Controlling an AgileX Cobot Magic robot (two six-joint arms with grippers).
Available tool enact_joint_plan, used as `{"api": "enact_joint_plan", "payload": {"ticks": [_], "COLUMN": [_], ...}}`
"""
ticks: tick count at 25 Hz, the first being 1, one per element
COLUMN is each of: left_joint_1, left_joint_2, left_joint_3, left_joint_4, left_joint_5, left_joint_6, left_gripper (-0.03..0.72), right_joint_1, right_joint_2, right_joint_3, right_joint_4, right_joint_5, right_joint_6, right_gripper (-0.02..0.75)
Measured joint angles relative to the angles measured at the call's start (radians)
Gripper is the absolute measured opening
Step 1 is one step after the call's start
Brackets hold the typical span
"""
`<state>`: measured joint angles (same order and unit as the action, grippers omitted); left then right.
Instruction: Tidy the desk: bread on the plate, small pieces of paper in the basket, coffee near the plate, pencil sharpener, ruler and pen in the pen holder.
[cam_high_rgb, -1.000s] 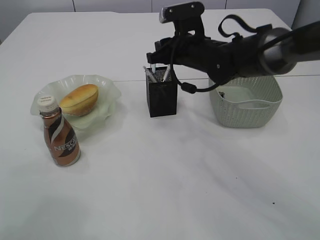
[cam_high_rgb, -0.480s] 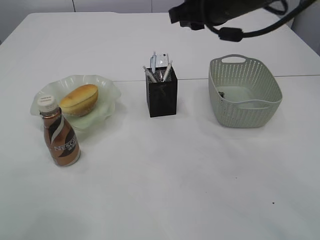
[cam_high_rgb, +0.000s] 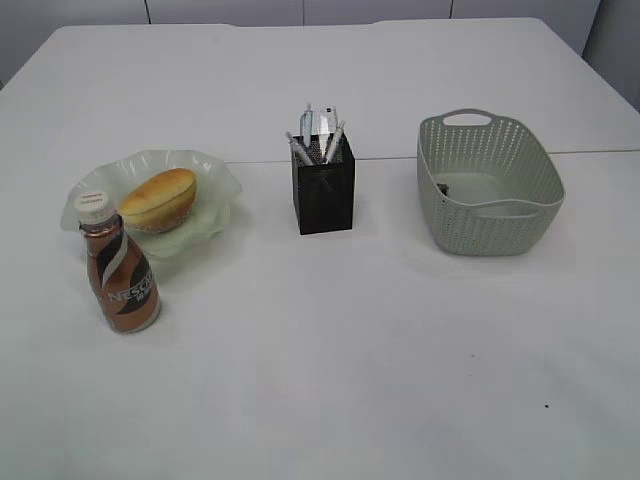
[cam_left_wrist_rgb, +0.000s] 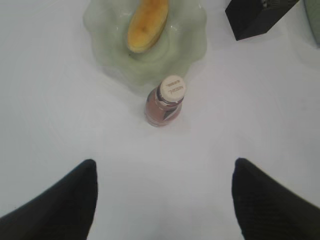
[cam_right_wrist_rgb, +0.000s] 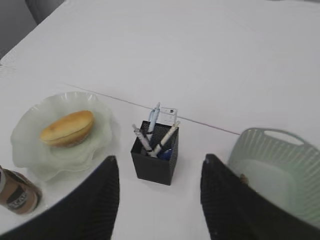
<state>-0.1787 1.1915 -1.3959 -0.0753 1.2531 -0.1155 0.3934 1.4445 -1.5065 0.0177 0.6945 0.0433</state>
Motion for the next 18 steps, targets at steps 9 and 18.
{"api": "enact_joint_plan", "payload": {"ticks": [9,18], "left_joint_1": [0.0,0.0], "left_joint_2": [-0.127,-0.375], "left_joint_3": [-0.054,-0.056], "left_joint_4": [-0.042,-0.087], "left_joint_5": [0.01,0.016], "left_joint_6": [0.072,0.186], "left_gripper": [0.503,0.498], "right_joint_1": [0.0,0.0], "right_joint_2": [-0.271,-0.613], "right_joint_3": [0.0,0.089], "right_joint_4": [-0.138,-0.223], "right_joint_5": [0.213,0.262], "right_joint_6": [0.002,0.0], "right_gripper": [0.432,0.434]}}
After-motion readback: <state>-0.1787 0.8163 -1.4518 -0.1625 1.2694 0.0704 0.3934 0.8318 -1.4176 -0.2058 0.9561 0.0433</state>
